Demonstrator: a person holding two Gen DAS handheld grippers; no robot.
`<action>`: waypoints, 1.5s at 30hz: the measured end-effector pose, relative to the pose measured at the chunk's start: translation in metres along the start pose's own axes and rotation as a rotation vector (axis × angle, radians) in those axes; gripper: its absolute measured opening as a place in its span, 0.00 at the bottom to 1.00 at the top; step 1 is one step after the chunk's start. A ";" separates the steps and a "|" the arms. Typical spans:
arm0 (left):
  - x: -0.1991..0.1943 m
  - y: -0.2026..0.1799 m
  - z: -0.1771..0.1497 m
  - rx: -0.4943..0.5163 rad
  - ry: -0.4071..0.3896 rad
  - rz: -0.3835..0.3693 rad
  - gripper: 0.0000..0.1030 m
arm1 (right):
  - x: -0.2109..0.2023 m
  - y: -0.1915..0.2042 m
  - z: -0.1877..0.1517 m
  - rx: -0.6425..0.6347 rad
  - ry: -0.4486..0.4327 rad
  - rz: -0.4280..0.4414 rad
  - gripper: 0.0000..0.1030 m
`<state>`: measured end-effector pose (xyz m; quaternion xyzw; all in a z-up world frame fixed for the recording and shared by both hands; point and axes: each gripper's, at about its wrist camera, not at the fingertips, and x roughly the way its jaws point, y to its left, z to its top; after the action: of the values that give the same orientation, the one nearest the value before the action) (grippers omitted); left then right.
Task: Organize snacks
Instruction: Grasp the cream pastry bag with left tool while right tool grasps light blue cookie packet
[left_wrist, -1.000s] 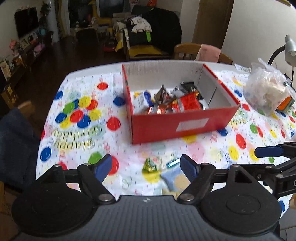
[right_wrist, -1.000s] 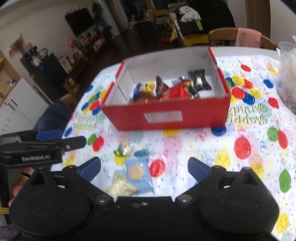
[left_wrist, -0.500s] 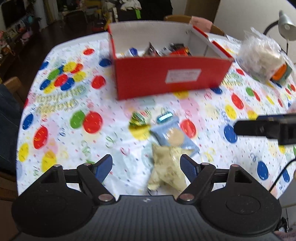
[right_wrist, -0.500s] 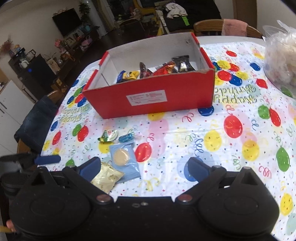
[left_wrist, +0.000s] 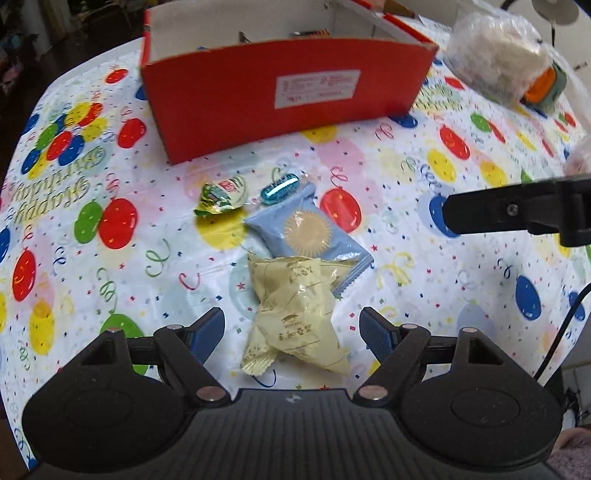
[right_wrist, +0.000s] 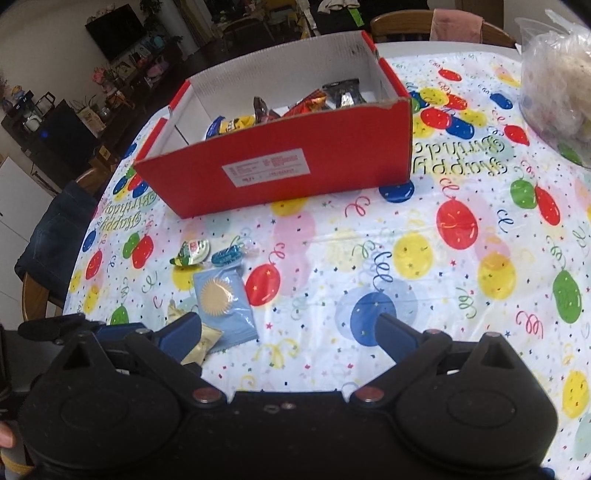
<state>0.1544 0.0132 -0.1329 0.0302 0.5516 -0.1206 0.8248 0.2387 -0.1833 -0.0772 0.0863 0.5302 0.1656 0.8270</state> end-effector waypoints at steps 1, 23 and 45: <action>0.003 -0.001 0.000 0.006 0.006 0.004 0.77 | 0.001 0.000 0.000 -0.004 0.003 0.001 0.98; -0.004 0.018 -0.014 -0.083 0.002 0.019 0.42 | 0.016 0.019 -0.002 -0.115 0.040 0.036 0.98; -0.037 0.079 -0.049 -0.321 -0.047 0.149 0.42 | 0.095 0.092 0.005 -0.383 0.103 -0.024 0.73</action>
<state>0.1147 0.1050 -0.1247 -0.0640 0.5404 0.0296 0.8384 0.2632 -0.0631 -0.1262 -0.0876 0.5316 0.2581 0.8019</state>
